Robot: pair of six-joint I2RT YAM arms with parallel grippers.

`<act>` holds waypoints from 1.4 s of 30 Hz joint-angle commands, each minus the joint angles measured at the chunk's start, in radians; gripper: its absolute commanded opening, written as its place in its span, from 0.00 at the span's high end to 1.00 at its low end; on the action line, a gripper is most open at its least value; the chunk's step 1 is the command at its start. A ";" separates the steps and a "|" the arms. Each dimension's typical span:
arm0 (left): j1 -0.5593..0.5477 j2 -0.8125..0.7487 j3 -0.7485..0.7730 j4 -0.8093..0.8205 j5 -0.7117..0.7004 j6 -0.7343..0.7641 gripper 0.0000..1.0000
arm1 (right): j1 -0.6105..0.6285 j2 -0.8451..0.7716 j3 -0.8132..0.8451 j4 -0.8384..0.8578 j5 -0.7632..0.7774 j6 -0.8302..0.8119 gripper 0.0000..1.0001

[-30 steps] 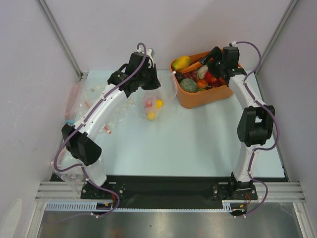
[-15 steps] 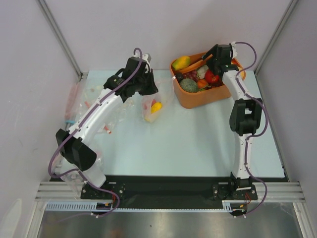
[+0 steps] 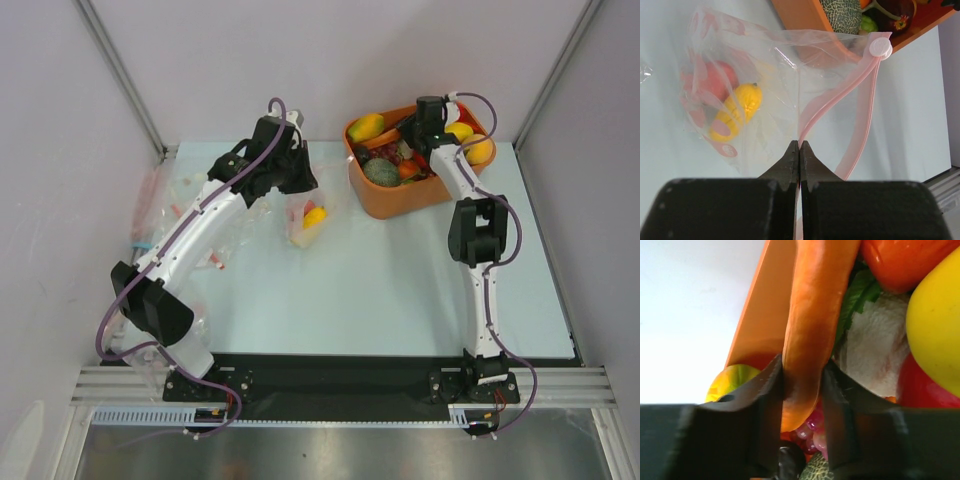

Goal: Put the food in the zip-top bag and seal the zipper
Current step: Pick up the fake bread from the bin.

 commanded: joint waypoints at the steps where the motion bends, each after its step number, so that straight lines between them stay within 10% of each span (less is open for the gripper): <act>1: -0.002 -0.054 -0.003 -0.002 -0.011 0.000 1.00 | 0.006 -0.017 0.056 0.036 0.061 -0.006 0.69; 21: -0.002 0.009 0.066 0.021 0.035 0.034 1.00 | -0.004 -0.460 -0.363 0.164 0.160 -0.230 0.79; 42: -0.002 0.125 0.204 0.033 0.116 0.022 1.00 | 0.054 -1.111 -0.862 0.339 -0.171 -0.313 0.90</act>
